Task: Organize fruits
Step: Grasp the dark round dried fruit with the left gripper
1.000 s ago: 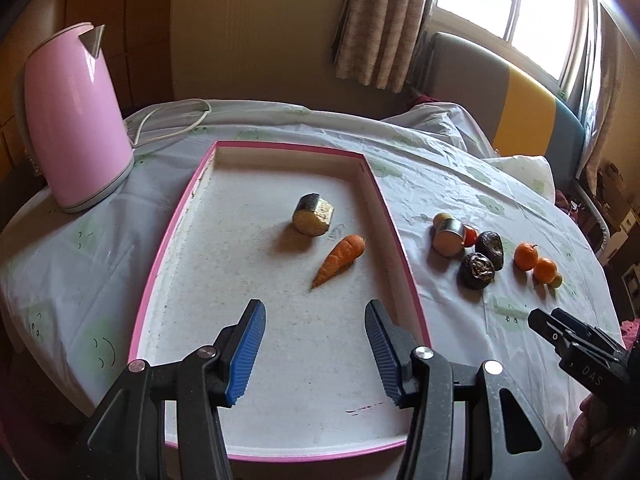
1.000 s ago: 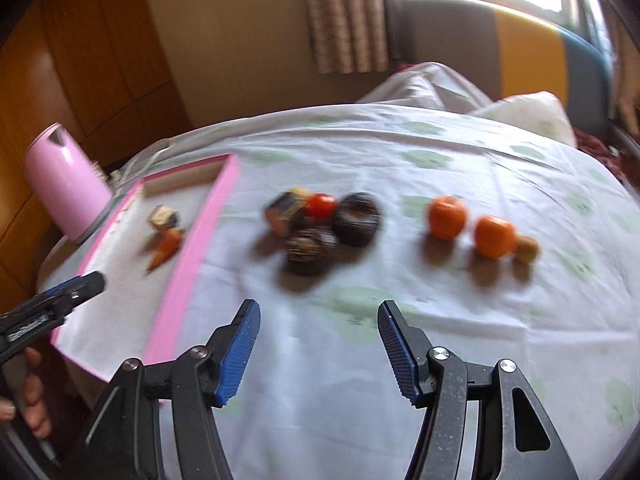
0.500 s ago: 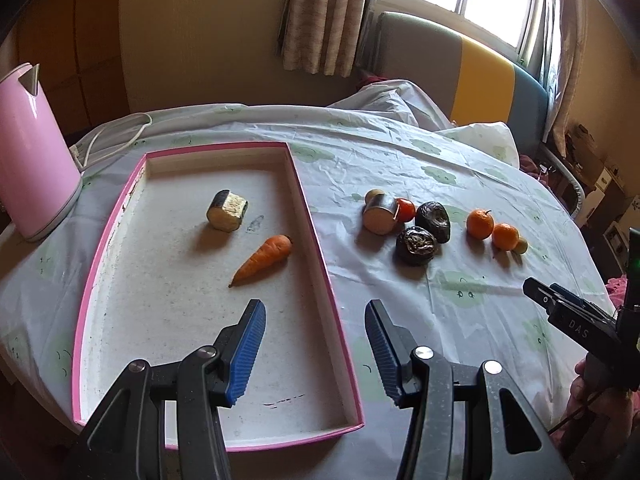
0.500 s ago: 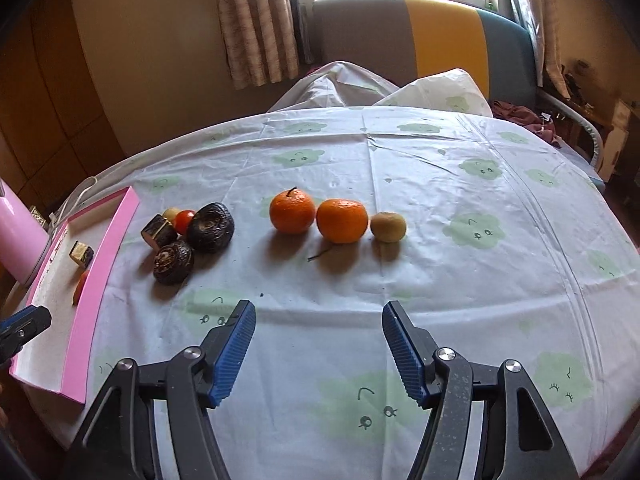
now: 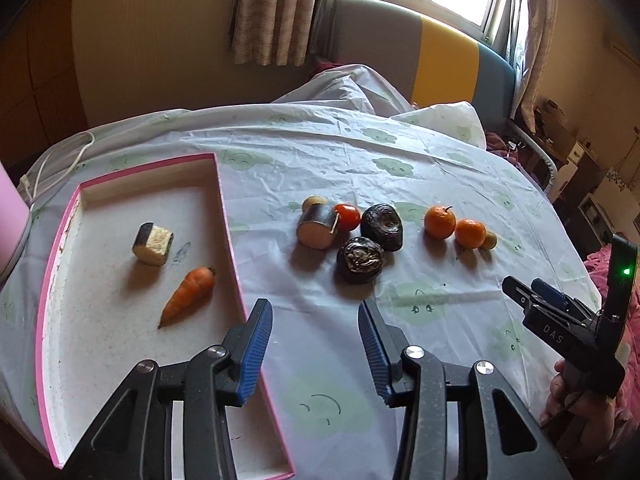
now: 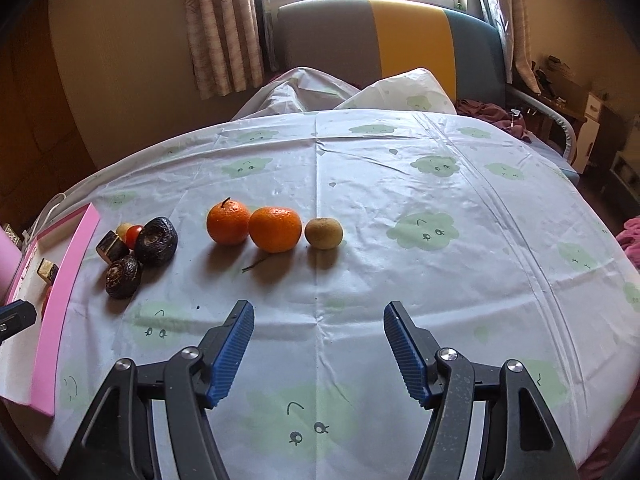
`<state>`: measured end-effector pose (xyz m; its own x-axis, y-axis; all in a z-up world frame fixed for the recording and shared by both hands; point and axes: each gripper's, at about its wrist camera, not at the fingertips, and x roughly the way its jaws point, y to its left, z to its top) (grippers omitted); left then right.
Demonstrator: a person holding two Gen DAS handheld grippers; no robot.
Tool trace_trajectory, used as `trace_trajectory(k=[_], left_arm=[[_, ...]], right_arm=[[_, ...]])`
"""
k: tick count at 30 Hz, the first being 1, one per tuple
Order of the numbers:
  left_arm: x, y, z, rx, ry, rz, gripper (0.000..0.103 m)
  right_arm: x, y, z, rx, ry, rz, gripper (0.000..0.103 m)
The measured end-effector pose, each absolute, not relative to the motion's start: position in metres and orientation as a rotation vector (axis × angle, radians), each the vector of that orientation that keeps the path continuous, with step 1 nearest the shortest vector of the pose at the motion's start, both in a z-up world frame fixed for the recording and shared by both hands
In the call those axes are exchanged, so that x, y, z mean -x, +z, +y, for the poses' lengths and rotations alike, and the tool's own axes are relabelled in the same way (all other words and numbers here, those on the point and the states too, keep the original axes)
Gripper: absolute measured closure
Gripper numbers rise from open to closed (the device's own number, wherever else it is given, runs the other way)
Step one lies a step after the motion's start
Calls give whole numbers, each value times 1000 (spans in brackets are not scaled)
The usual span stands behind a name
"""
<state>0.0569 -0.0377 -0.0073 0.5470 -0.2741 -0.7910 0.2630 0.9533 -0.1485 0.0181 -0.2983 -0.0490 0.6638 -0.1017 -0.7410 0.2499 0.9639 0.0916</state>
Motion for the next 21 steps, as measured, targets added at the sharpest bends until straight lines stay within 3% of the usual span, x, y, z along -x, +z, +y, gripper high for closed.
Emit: trace_trajectory(k=[21], left_arm=[[-125,-59,-106,-35,-290,1063,55]], right_arm=[[-24,-64,-321,-233,-222,801,32]])
